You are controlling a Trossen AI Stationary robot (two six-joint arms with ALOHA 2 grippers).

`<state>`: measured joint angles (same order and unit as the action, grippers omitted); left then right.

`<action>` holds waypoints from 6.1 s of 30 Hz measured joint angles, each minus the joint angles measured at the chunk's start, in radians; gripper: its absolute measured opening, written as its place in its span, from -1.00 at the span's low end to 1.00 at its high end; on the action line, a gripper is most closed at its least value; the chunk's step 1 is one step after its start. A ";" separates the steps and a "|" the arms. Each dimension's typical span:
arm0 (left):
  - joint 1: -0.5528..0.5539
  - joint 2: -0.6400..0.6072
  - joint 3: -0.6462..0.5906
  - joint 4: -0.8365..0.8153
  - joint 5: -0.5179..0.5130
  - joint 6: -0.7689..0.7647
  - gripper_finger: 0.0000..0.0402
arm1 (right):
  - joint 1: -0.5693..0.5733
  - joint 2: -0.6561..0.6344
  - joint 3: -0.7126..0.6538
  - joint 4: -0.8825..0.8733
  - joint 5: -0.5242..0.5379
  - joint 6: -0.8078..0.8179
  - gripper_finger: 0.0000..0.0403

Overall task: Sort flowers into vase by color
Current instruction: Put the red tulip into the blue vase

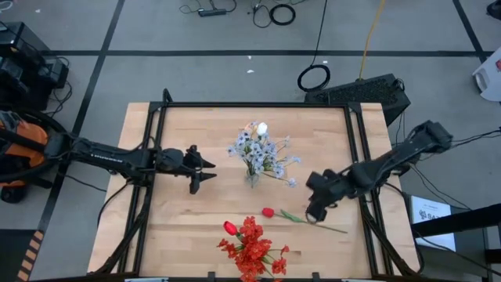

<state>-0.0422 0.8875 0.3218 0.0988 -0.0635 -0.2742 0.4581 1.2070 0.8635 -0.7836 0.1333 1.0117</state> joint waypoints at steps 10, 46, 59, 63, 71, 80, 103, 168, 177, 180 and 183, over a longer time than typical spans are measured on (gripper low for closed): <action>-0.085 0.000 0.000 -0.001 -0.046 -0.139 -0.07 | 0.035 0.218 -0.001 0.025 -0.108 -0.016 -1.00; -0.498 0.245 0.142 0.132 -0.357 -0.349 -0.07 | 0.082 0.274 0.006 0.123 -0.026 -0.159 -0.74; -0.498 0.245 0.142 0.131 -0.372 -0.349 -0.07 | 0.082 0.301 0.007 0.190 0.075 -0.195 -0.36; -0.498 0.245 0.142 0.132 -0.372 -0.349 -0.07 | 0.085 0.342 0.008 0.324 0.043 -0.247 -0.34; -0.496 0.245 0.141 0.148 -0.376 -0.350 -0.07 | 0.088 0.468 0.008 0.363 0.029 -0.267 -0.34; -0.496 0.245 0.141 0.157 -0.391 -0.369 -0.07 | 0.110 0.580 0.019 0.362 -0.035 -0.286 -0.62; -0.496 0.245 0.141 0.167 -0.391 -0.419 -0.07 | 0.393 0.149 0.003 0.302 0.481 0.165 -1.00; -0.495 0.245 0.141 0.132 -0.353 -0.321 -0.07 | 0.342 0.700 0.185 2.339 0.489 -1.459 -1.00; -0.495 0.245 0.141 0.131 -0.353 -0.321 -0.07 | 0.309 0.699 0.188 2.228 0.489 -1.309 -1.00; -0.495 0.245 0.141 0.131 -0.353 -0.321 -0.07 | 0.299 0.698 0.189 2.199 0.488 -1.282 -1.00; -0.495 0.245 0.141 0.131 -0.353 -0.321 -0.07 | 0.293 0.698 0.189 2.168 0.491 -1.281 -1.00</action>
<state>-0.5373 1.1324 0.4625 0.2300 -0.4164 -0.5949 0.7513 1.9049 1.0523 1.3847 0.6243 -0.2691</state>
